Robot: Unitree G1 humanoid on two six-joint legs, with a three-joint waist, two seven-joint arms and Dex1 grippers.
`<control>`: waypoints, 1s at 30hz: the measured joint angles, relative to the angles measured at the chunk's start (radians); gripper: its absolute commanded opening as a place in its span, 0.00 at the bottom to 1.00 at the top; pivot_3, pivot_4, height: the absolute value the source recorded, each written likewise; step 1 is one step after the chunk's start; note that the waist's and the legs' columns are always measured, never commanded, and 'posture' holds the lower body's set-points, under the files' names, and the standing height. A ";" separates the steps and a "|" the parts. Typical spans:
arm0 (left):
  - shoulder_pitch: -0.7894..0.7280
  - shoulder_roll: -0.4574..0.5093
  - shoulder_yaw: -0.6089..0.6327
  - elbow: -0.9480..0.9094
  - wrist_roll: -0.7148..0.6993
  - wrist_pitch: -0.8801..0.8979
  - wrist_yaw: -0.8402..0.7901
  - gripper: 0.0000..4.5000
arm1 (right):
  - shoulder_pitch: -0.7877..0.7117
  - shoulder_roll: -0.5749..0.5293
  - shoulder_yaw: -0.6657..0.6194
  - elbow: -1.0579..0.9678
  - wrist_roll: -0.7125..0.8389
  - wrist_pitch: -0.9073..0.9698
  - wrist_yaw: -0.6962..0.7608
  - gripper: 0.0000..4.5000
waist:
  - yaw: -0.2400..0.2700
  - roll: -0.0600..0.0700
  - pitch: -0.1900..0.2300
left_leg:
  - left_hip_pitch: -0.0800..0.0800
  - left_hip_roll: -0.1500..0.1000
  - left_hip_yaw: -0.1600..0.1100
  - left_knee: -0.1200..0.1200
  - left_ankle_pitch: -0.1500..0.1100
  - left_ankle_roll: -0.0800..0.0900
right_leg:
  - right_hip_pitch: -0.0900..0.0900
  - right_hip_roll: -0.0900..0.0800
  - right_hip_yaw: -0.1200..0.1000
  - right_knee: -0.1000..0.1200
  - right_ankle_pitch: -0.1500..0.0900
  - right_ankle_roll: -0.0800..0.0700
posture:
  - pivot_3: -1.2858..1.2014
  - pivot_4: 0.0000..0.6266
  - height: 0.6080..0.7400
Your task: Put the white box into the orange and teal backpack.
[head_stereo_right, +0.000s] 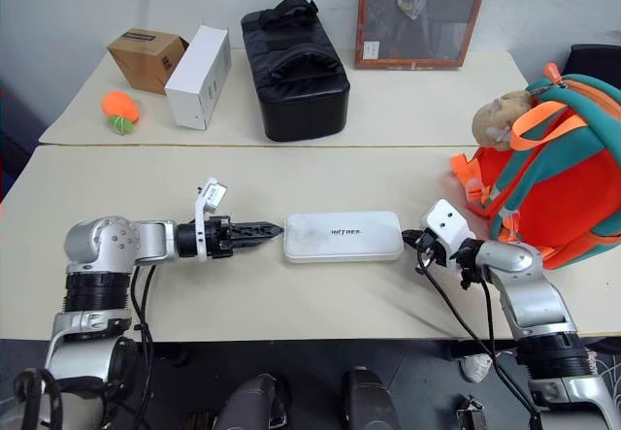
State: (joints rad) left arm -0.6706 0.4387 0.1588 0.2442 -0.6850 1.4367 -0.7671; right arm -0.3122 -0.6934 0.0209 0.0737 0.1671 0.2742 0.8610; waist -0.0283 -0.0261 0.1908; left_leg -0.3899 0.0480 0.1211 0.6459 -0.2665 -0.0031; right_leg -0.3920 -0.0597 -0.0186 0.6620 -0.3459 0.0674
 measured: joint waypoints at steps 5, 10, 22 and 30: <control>-0.080 -0.055 -0.129 0.107 0.036 -0.068 -0.035 0.99 | 0.008 0.001 0.000 -0.004 -0.006 -0.007 -0.003 0.00 | 0.003 0.000 0.000 | 0.001 0.000 0.000 0.001 0.000 0.000 | 0.002 0.000 0.000 0.000 0.000 0.000 | 0.52 0.24 1.00; -0.179 -0.121 -0.162 0.258 0.072 -0.131 -0.049 0.99 | 0.012 0.002 0.000 -0.009 -0.008 -0.008 -0.003 0.00 | 0.006 0.000 0.000 | 0.001 -0.001 0.000 0.002 0.000 0.000 | 0.002 0.000 0.000 0.000 0.000 0.000 | 0.52 0.24 1.00; -0.260 -0.146 -0.177 0.409 0.116 -0.211 -0.133 0.66 | 0.060 0.018 -0.008 -0.064 -0.001 -0.016 -0.029 0.00 | 0.001 0.000 0.000 | 0.000 0.000 0.000 0.001 0.000 0.000 | 0.000 0.000 0.000 0.000 0.000 0.000 | 0.52 0.24 1.00; -0.201 -0.138 -0.144 0.290 0.086 -0.158 -0.146 0.31 | 0.140 0.032 -0.044 -0.138 0.020 0.000 -0.073 0.00 | 0.001 0.000 0.000 | -0.001 0.000 0.000 0.001 0.000 0.000 | 0.000 0.000 0.000 0.000 0.000 0.000 | 0.52 0.24 1.00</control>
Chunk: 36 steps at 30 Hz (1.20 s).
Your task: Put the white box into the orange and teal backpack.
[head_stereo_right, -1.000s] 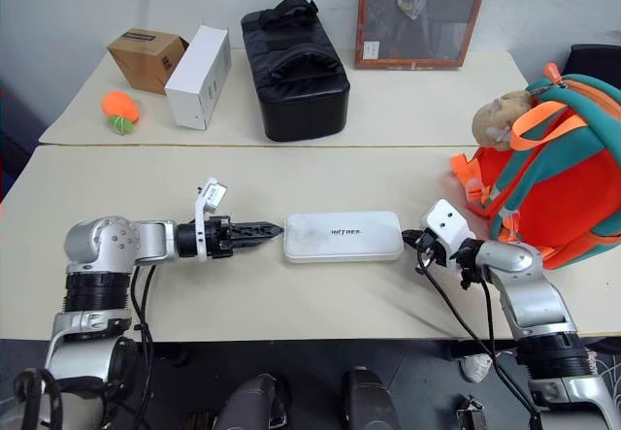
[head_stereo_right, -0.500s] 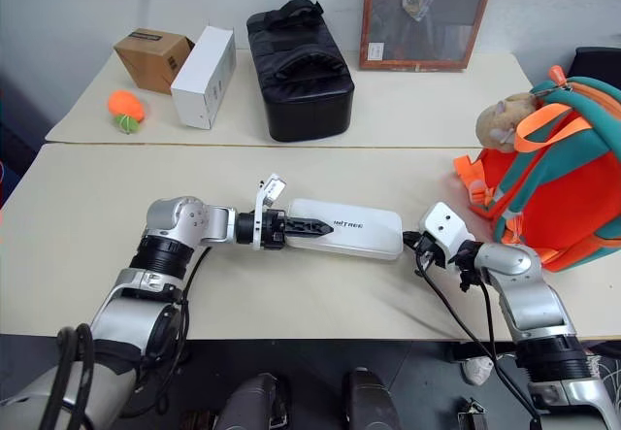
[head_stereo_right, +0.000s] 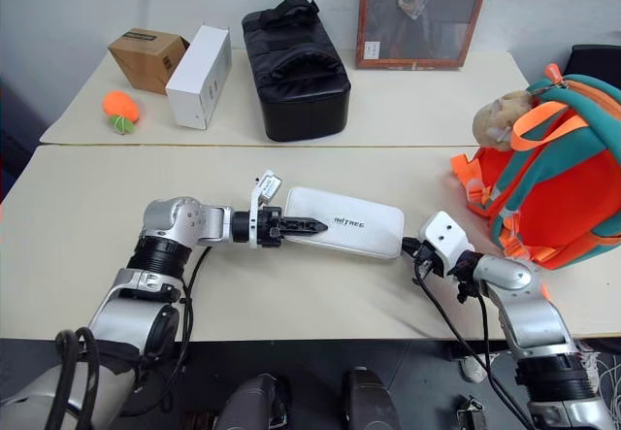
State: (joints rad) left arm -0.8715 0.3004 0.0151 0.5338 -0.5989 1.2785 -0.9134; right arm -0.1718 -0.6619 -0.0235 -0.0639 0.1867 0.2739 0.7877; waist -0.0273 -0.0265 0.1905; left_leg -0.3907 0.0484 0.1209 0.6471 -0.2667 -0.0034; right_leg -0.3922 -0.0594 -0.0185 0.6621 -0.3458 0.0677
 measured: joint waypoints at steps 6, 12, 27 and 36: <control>0.056 0.015 0.111 -0.165 -0.074 0.067 0.041 0.31 | 0.165 -0.016 -0.236 -0.172 0.102 0.115 -0.067 0.11 | 0.003 0.000 0.000 | -0.001 0.000 0.000 -0.001 0.000 0.000 | -0.001 0.000 0.000 0.000 0.000 0.000 | 0.52 0.24 1.00; 0.096 0.027 0.297 -0.336 -0.187 0.115 0.114 0.31 | 0.475 -0.002 -0.565 -0.454 0.339 0.348 -0.073 0.58 | 0.007 0.000 0.000 | -0.001 0.000 -0.002 -0.001 -0.001 0.000 | 0.001 0.000 0.000 -0.002 0.000 0.000 | 0.52 0.24 1.00; 0.151 -0.042 0.416 -0.561 -0.341 0.123 0.332 0.31 | -0.035 0.020 -0.572 -0.199 0.446 0.500 -0.410 0.99 | 0.000 0.000 0.000 | -0.001 -0.001 0.001 -0.001 0.000 0.001 | 0.000 0.000 0.002 -0.002 0.001 0.001 | 0.52 0.24 1.00; 0.175 -0.007 0.398 -0.569 -0.350 0.045 0.346 0.31 | -0.246 0.065 -0.433 0.076 0.335 0.306 -0.415 0.63 | -0.002 0.000 0.000 | -0.001 0.000 0.002 -0.002 0.000 0.000 | -0.001 0.001 0.003 -0.002 0.001 0.001 | 0.52 0.24 1.00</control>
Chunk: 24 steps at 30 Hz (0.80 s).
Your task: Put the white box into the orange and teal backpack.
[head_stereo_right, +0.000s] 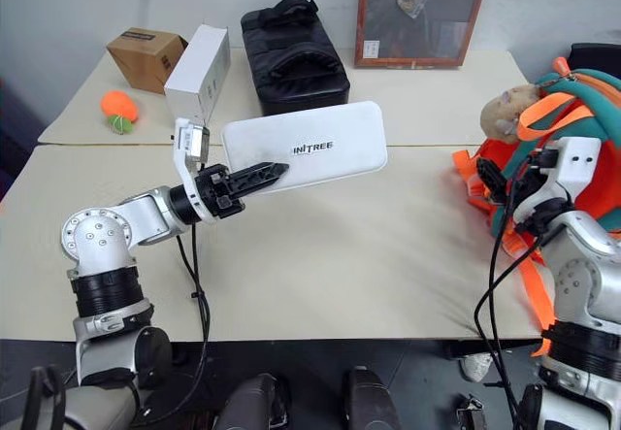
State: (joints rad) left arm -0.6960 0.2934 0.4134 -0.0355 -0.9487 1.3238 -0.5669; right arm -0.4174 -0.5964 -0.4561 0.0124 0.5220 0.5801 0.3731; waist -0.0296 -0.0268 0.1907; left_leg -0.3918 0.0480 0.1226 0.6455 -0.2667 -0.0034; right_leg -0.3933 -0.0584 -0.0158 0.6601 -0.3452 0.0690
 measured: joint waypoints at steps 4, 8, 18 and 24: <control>0.027 0.020 0.000 -0.014 -0.003 -0.020 0.015 0.31 | 0.012 0.000 0.029 0.009 -0.007 -0.055 0.070 0.32 | 0.001 0.000 0.000 | 0.000 0.000 0.000 0.000 0.000 0.000 | 0.000 0.000 0.000 0.000 0.000 0.000 | 0.52 0.24 1.00; 0.029 0.047 0.001 -0.042 -0.019 -0.032 0.036 0.31 | 0.036 -0.009 0.033 -0.026 0.043 -0.045 0.161 0.01 | -0.001 0.000 0.000 | 0.000 0.001 0.000 0.000 0.000 0.000 | 0.000 0.000 0.000 0.000 0.000 0.000 | 0.52 0.24 1.00; -0.006 0.212 0.019 -0.028 -0.032 -0.070 0.035 0.31 | -0.088 -0.260 0.065 -0.199 0.484 0.305 0.574 0.00 | -0.006 0.001 0.002 | 0.000 0.002 0.000 -0.001 0.000 -0.001 | -0.001 0.001 0.000 0.000 0.000 -0.001 | 0.52 0.24 1.00; -0.091 0.294 0.018 0.004 -0.042 -0.113 -0.018 0.31 | -0.247 -0.308 0.125 -0.263 0.743 0.479 0.686 0.00 | 0.001 0.001 0.002 | -0.002 0.001 -0.002 -0.002 -0.003 0.002 | -0.001 -0.001 -0.002 -0.003 0.000 -0.001 | 0.52 0.24 1.00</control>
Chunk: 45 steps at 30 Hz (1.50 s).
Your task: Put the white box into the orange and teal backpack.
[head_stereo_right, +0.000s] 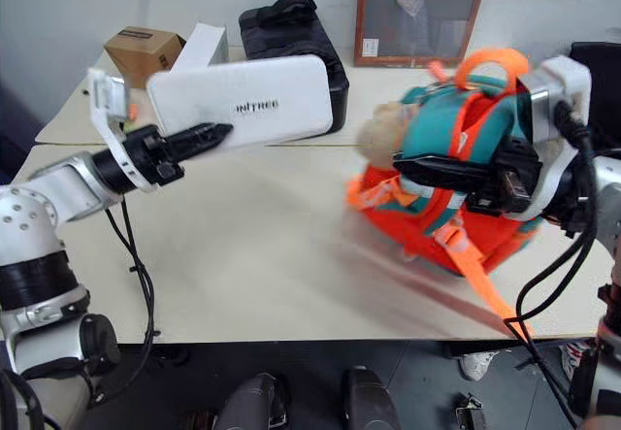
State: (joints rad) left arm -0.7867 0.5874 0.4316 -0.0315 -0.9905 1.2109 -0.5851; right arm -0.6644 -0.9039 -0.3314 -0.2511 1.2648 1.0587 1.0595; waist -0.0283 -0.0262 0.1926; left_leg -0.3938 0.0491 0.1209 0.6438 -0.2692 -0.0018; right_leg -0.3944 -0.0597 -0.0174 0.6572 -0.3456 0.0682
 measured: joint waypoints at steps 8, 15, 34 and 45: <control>-0.001 0.044 0.002 -0.008 -0.074 -0.019 -0.082 0.31 | 0.134 -0.039 0.075 -0.063 -0.089 -0.028 0.075 0.00 | 0.005 -0.001 0.000 | -0.011 -0.001 -0.004 0.005 -0.004 0.004 | -0.004 -0.002 -0.004 -0.004 0.000 0.001 | 0.52 0.24 1.00; 0.062 0.234 0.104 -0.086 -0.177 -0.020 -0.200 0.31 | 0.260 -0.044 0.083 -0.069 -0.170 -0.091 0.116 0.00 | -0.004 -0.001 0.000 | -0.010 0.000 -0.003 0.004 -0.004 0.003 | -0.005 -0.001 -0.004 -0.004 0.000 0.001 | 0.52 0.24 1.00; 0.231 0.297 -0.151 -0.220 0.030 -0.286 -0.394 0.31 | 0.334 -0.114 -0.022 -0.102 -0.102 -0.077 0.183 0.00 | 0.003 -0.002 0.001 | -0.010 -0.002 -0.005 0.003 -0.003 0.006 | -0.003 -0.003 -0.005 -0.005 0.001 -0.001 | 0.52 0.24 1.00; -0.002 0.050 -0.505 -0.122 0.247 -0.410 -0.442 0.31 | 0.328 -0.100 0.024 -0.171 -0.104 -0.107 0.204 0.00 | 0.026 -0.002 0.001 | -0.011 -0.002 -0.004 0.007 -0.001 0.008 | -0.002 -0.002 -0.003 -0.004 0.003 0.003 | 0.52 0.24 1.00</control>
State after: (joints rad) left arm -0.7887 0.6376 -0.0731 -0.1535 -0.7435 0.8005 -1.0273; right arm -0.3360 -1.0039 -0.3069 -0.4222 1.1608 0.9520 1.2631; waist -0.0019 -0.0279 0.1933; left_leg -0.4046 0.0470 0.1167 0.6503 -0.2707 0.0062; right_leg -0.3968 -0.0613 -0.0204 0.6530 -0.3427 0.0708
